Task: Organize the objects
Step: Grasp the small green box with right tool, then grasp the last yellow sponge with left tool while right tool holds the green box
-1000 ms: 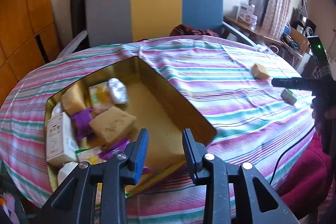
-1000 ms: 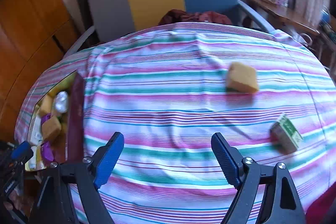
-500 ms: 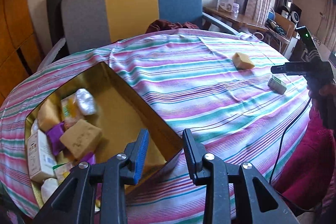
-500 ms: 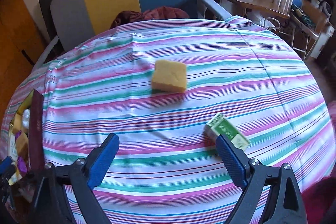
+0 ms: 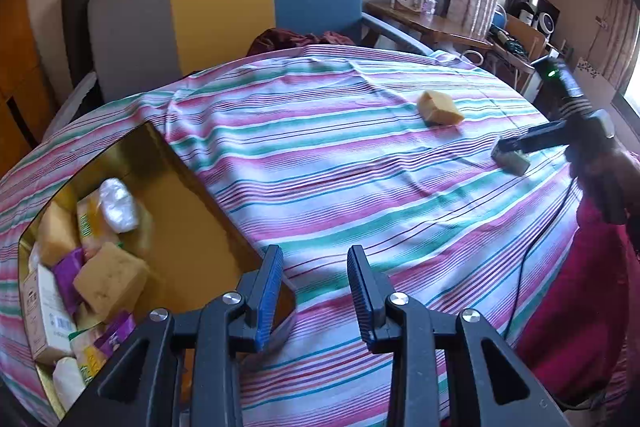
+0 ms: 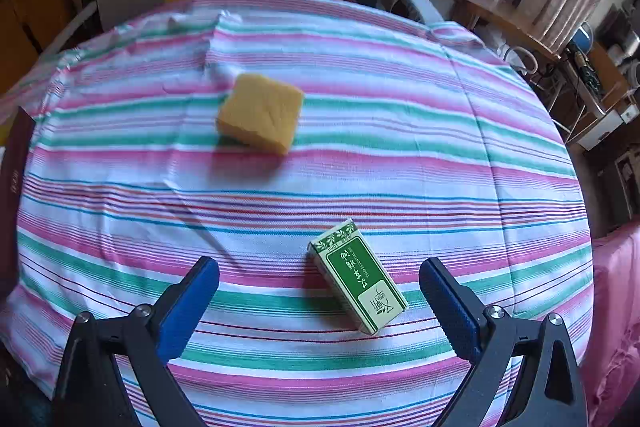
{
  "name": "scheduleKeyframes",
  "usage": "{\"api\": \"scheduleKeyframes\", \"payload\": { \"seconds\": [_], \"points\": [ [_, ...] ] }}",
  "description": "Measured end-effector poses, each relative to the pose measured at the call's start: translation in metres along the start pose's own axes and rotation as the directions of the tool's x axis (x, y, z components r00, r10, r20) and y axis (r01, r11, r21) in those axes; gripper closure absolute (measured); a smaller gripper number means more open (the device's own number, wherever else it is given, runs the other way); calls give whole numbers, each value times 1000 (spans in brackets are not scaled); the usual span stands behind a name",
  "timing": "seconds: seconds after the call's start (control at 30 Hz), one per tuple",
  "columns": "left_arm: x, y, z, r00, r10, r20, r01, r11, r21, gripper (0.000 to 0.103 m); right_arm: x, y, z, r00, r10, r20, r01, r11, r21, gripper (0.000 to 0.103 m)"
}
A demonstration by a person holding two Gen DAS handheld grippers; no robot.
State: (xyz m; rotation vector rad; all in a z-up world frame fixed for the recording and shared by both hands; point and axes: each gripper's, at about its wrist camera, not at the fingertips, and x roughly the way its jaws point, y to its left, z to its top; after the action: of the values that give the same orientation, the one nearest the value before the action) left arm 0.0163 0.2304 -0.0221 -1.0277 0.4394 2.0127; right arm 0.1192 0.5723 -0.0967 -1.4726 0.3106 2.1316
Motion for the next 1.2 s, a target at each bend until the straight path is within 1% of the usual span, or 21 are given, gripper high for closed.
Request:
{"api": "scheduleKeyframes", "payload": {
  "seconds": [0.13, 0.17, 0.2, 0.23, 0.27, 0.3, 0.43, 0.57, 0.63, 0.73, 0.8, 0.87, 0.93, 1.0, 1.03, 1.07, 1.2],
  "points": [
    [5, -11, 11, 1000, -20, 1, 20, 1000, 19, 70, 16, 3, -2, 999, -27, -40, 25, 998, -52, 2],
    [7, -14, 14, 1000, -26, -2, 26, 999, 23, 70, 19, 3, -3, 998, -40, -46, 37, 997, -68, 5],
    [9, -17, 16, 999, -33, -3, 33, 999, 29, 70, 21, 3, -4, 996, -65, -53, 61, 995, -82, 26],
    [10, -22, 19, 999, -39, -3, 39, 999, 36, 70, 24, 3, -6, 994, -85, -63, 80, 993, -86, 63],
    [12, -27, 24, 999, -49, -2, 49, 998, 46, 70, 26, 1, -6, 993, -97, -71, 91, 993, -82, 68],
    [13, -31, 27, 998, -57, 1, 57, 997, 55, 70, 26, -2, -6, 993, -98, -64, 94, 994, -62, 69],
    [23, -48, 42, 996, -93, 0, 92, 993, 76, 70, 19, -10, -6, 998, -63, -18, 63, 998, 14, 71],
    [44, -63, 63, 988, -152, -25, 153, 986, 60, 70, 9, -16, -3, 998, -16, 55, 11, 996, 93, 71],
    [55, -70, 72, 984, -173, -35, 174, 983, 49, 70, 9, -15, -2, 997, 12, 72, -20, 994, 105, 71],
    [76, -85, 85, 982, -182, -58, 185, 981, 54, 70, 16, -14, -2, 998, 45, 49, -50, 992, 113, 70],
    [92, -96, 94, 979, -187, -82, 192, 980, 60, 68, 24, -14, -3, 999, 43, 24, -46, 992, 116, 70],
    [105, -104, 102, 975, -200, -103, 206, 977, 57, 60, 25, -15, -3, 999, 48, 20, -50, 992, 118, 70],
    [117, -113, 111, 970, -214, -119, 221, 974, 51, 59, 27, -18, -2, 998, 52, 17, -54, 991, 124, 71],
    [132, -123, 124, 964, -227, -137, 234, 971, 42, 55, 29, -18, -4, 999, 54, -7, -53, 990, 132, 72],
    [140, -127, 130, 962, -232, -143, 240, 970, 40, 48, 31, -19, -5, 998, 53, -18, -50, 989, 137, 72],
    [145, -131, 136, 960, -238, -147, 246, 969, 38, 43, 32, -19, -6, 998, 54, -27, -49, 989, 142, 72],
    [169, -151, 162, 957, -246, -154, 254, 967, 31, 41, 35, -25, -6, 997, 63, -37, -56, 985, 165, 72]
  ]
}}
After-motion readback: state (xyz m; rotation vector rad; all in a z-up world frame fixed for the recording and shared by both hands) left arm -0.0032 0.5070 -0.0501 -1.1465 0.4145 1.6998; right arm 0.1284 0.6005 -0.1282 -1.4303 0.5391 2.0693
